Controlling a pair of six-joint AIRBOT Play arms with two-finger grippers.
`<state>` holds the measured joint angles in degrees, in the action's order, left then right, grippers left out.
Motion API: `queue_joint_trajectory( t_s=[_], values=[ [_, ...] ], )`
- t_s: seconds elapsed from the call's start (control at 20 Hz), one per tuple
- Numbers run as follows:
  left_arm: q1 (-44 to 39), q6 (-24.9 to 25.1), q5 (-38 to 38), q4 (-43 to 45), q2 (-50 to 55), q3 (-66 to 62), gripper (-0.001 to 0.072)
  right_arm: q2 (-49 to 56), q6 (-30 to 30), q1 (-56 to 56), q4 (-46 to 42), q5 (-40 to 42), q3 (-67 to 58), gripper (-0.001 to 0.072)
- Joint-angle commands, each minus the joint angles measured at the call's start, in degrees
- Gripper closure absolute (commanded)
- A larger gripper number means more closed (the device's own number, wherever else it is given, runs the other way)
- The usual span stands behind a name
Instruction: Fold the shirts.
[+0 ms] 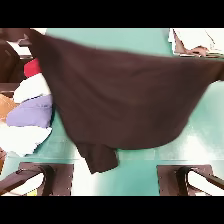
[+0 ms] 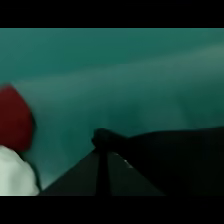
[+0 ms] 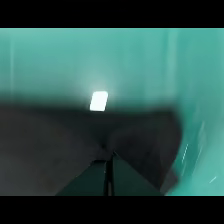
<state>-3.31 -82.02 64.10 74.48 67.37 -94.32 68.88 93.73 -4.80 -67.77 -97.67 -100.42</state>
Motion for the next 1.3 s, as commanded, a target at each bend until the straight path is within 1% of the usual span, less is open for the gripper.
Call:
queue_joint_trajectory(
  t_s=[0.0,0.1,0.15,0.2,0.25,0.3,0.35,0.45,0.5,0.55,0.6,0.65,0.8,0.95,1.1,1.15,1.25],
  values=[
    [0.0,-0.2,-4.5,-2.8,13.6,6.4,0.0684,9.7,-1.3,4.0,0.2,6.5,10.6,0.0694],
    [0.0,-0.1,-9.2,-2.5,19.0,6.4,0.0683,14.8,-1.8,4.5,0.3,12.8,12.3,0.0694],
    [0.0,-0.1,-11.5,-2.5,20.6,6.4,0.0683,16.9,-1.9,4.5,0.6,14.5,11.8,0.0693],
    [0.0,-0.1,-12.7,-2.5,21.4,6.4,0.0661,19.1,-1.9,4.5,1.0,15.0,10.5,0.0670],
    [0.3,-0.2,-13.2,-2.6,21.4,6.3,0.0373,20.9,-1.9,4.4,1.9,14.5,8.8,0.0481],
    [1.0,-0.5,-12.1,-2.6,21.4,5.7,0.0093,22.3,-2.0,3.9,3.3,13.3,6.7,0.0334],
    [1.9,-0.5,-9.1,-2.5,21.4,4.3,0.0094,23.3,-3.6,3.1,5.4,11.5,4.5,0.0334],
    [5.0,-0.5,1.8,-2.6,21.3,0.4,0.0093,23.1,-6.3,2.6,8.1,7.5,2.7,0.0334],
    [6.6,-0.2,7.0,-2.8,20.9,-0.2,0.0092,21.9,-7.4,2.2,7.7,5.8,3.0,0.0334],
    [8.0,1.0,10.5,-2.8,19.7,0.7,0.0093,19.8,-8.1,1.9,7.8,5.6,5.2,0.0334],
    [9.0,1.0,11.3,-3.0,17.7,3.8,0.0092,17.2,-8.3,1.8,7.7,6.5,8.2,0.0333],
    [9.7,1.0,10.8,-3.0,15.0,8.2,0.0092,14.1,-8.4,1.9,7.7,7.5,12.2,0.0334],
    [9.6,1.0,8.3,-2.9,5.1,26.6,0.0092,5.6,-9.0,1.9,8.2,8.7,23.3,0.0334],
    [9.6,0.9,5.6,-3.1,-4.3,44.7,0.0092,-1.2,-9.0,1.9,8.3,10.2,31.1,0.0334],
    [9.6,1.0,2.9,-9.0,-11.4,57.2,0.0092,-5.2,-9.0,1.9,8.3,11.9,35.4,0.0334],
    [9.6,1.1,2.3,-11.4,-12.2,59.7,0.0092,-5.7,-9.0,1.9,8.3,11.7,35.8,0.0334],
    [9.3,3.1,1.9,-15.7,-12.3,63.2,0.0092,-6.0,-9.0,1.9,8.3,11.8,36.0,0.0334]
  ],
)
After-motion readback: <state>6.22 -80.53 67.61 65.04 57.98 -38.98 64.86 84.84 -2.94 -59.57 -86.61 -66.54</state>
